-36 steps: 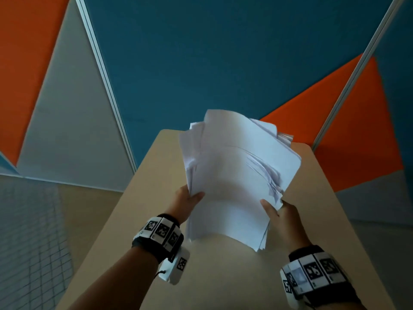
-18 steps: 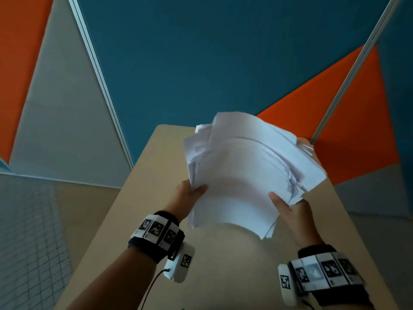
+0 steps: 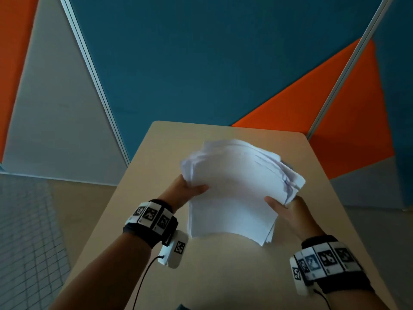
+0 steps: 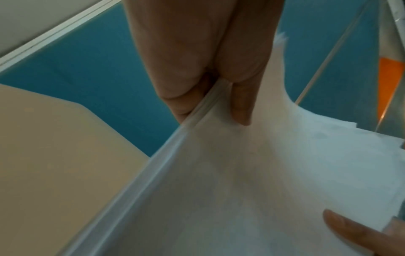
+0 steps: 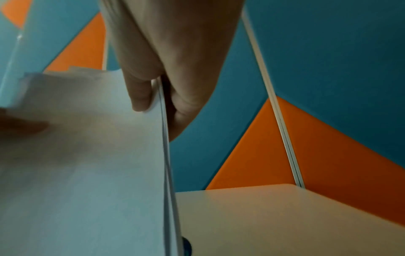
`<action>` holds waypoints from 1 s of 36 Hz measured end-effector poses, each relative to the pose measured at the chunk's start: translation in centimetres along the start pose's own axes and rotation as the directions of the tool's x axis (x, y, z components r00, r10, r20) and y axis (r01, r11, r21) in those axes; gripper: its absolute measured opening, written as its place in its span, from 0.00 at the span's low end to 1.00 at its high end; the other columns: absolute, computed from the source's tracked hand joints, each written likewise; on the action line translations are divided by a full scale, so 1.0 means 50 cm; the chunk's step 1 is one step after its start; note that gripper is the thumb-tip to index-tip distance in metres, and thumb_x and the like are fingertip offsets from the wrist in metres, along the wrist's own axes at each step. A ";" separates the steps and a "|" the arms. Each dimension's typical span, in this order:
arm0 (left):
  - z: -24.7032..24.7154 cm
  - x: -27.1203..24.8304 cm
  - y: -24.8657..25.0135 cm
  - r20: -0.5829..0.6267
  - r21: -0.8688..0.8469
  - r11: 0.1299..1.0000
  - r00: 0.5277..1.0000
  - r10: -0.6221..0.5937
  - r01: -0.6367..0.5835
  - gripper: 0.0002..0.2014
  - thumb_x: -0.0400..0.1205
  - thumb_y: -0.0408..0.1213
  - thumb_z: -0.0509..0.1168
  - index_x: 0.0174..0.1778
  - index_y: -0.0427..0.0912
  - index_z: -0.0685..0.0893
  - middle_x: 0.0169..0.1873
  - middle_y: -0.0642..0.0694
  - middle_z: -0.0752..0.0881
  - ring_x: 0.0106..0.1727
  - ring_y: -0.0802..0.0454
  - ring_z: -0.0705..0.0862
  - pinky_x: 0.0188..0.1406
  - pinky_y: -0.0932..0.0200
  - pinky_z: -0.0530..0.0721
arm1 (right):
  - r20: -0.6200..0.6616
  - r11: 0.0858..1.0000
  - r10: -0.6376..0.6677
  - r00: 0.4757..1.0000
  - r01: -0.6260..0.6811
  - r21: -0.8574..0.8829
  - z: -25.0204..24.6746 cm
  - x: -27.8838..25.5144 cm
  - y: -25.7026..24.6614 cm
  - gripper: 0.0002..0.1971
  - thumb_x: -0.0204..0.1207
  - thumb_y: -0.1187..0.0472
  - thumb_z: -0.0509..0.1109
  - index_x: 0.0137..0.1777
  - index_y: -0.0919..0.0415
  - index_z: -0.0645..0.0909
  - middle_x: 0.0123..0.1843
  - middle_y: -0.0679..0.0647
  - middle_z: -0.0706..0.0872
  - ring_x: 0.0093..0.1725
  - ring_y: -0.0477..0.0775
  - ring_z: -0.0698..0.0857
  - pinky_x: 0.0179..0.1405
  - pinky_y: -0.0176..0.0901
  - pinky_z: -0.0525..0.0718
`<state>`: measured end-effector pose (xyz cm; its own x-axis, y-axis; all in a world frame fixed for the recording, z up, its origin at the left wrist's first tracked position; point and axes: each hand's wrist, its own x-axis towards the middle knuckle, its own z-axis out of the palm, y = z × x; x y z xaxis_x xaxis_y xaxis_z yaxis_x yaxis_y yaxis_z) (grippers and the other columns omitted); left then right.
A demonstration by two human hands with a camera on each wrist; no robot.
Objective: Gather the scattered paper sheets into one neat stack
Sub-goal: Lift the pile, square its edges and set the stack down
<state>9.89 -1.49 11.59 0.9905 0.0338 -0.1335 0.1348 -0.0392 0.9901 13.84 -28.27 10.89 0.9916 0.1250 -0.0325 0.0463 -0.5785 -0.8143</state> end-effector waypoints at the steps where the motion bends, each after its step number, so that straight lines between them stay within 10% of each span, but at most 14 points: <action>1: 0.002 0.000 0.004 -0.010 -0.007 1.000 1.000 0.004 -0.004 0.21 0.74 0.29 0.70 0.62 0.41 0.78 0.57 0.40 0.84 0.52 0.51 0.86 0.59 0.50 0.87 | 0.007 1.000 -0.013 1.000 0.013 0.006 -0.001 -0.005 -0.005 0.34 0.67 0.44 0.74 0.38 0.84 0.78 0.37 0.81 0.85 0.39 0.73 0.88 0.35 0.57 0.83; 3: 0.005 0.003 0.018 -0.016 -0.038 0.999 1.000 0.026 -0.026 0.19 0.72 0.32 0.70 0.59 0.44 0.80 0.56 0.42 0.85 0.54 0.47 0.85 0.60 0.47 0.86 | 0.026 0.999 -0.040 0.999 0.039 0.026 -0.014 -0.008 -0.016 0.43 0.63 0.36 0.71 0.43 0.86 0.77 0.40 0.84 0.83 0.44 0.73 0.87 0.41 0.68 0.84; 6: 0.002 0.004 0.027 0.020 -0.109 0.991 0.996 0.083 -0.081 0.19 0.70 0.33 0.68 0.54 0.56 0.81 0.51 0.53 0.87 0.53 0.56 0.88 0.54 0.56 0.89 | -0.022 0.996 -0.061 0.998 0.062 0.069 -0.033 -0.014 -0.044 0.19 0.73 0.57 0.71 0.48 0.77 0.81 0.41 0.74 0.87 0.44 0.59 0.89 0.49 0.60 0.84; 9: 0.000 0.006 0.020 0.028 -0.107 0.992 0.998 0.064 -0.061 0.19 0.72 0.30 0.69 0.55 0.56 0.80 0.53 0.52 0.87 0.52 0.59 0.88 0.49 0.62 0.90 | 0.021 0.997 -0.063 0.998 0.062 0.055 -0.029 -0.012 -0.045 0.19 0.73 0.57 0.70 0.56 0.74 0.81 0.50 0.71 0.88 0.51 0.64 0.87 0.57 0.58 0.82; 13: 0.017 0.000 0.017 -0.014 -0.076 0.997 1.000 0.013 -0.014 0.19 0.64 0.40 0.74 0.51 0.54 0.81 0.62 0.34 0.83 0.63 0.37 0.83 0.65 0.37 0.82 | 0.111 1.000 0.009 0.994 -0.008 -0.014 -0.009 -0.009 -0.024 0.16 0.74 0.64 0.70 0.60 0.72 0.80 0.56 0.71 0.87 0.58 0.66 0.85 0.62 0.61 0.81; 18: 0.019 0.003 0.037 -0.036 -0.102 0.994 0.999 0.024 -0.028 0.20 0.61 0.45 0.74 0.49 0.58 0.83 0.63 0.35 0.84 0.63 0.39 0.84 0.65 0.36 0.81 | 0.049 0.993 0.013 0.999 -0.018 0.117 -0.020 -0.013 -0.032 0.14 0.75 0.67 0.70 0.59 0.70 0.81 0.52 0.62 0.87 0.54 0.55 0.84 0.58 0.47 0.79; 25: 0.022 0.011 0.031 -0.061 -0.036 0.999 0.998 0.024 -0.026 0.24 0.63 0.43 0.75 0.56 0.47 0.83 0.60 0.35 0.85 0.60 0.39 0.85 0.64 0.35 0.82 | 0.042 0.997 -0.004 0.999 0.001 0.077 -0.011 -0.011 -0.016 0.30 0.65 0.49 0.77 0.50 0.80 0.79 0.48 0.81 0.85 0.51 0.77 0.86 0.53 0.71 0.82; 29: 0.022 0.015 0.045 -0.080 -0.133 0.990 0.996 0.040 -0.051 0.18 0.68 0.36 0.71 0.55 0.48 0.83 0.54 0.41 0.87 0.57 0.42 0.86 0.62 0.41 0.84 | -0.032 0.980 -0.063 0.998 0.068 0.185 -0.025 -0.018 -0.042 0.15 0.64 0.42 0.75 0.44 0.48 0.79 0.48 0.81 0.84 0.51 0.80 0.83 0.55 0.74 0.80; 33: 0.022 0.014 0.038 -0.084 -0.087 0.994 0.994 0.064 -0.071 0.23 0.69 0.35 0.72 0.61 0.41 0.81 0.59 0.36 0.86 0.60 0.40 0.86 0.61 0.42 0.85 | 0.018 0.969 -0.108 0.994 0.101 0.225 -0.026 -0.011 -0.024 0.11 0.72 0.65 0.73 0.49 0.50 0.77 0.44 0.57 0.86 0.53 0.66 0.85 0.58 0.60 0.83; 36: 0.029 0.012 0.034 -0.134 -0.080 0.992 0.987 0.083 -0.094 0.14 0.71 0.31 0.74 0.51 0.45 0.85 0.52 0.38 0.89 0.55 0.42 0.88 0.59 0.44 0.85 | -0.021 0.974 -0.133 0.991 0.134 0.184 -0.025 -0.012 -0.019 0.14 0.70 0.70 0.73 0.51 0.56 0.76 0.38 0.42 0.83 0.50 0.55 0.86 0.42 0.31 0.84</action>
<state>10.77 -3.00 13.13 0.9855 0.1641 -0.0439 0.0382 0.0375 0.9986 13.36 -28.78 12.42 0.9790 0.1840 0.0882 0.1562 -0.3980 -0.9040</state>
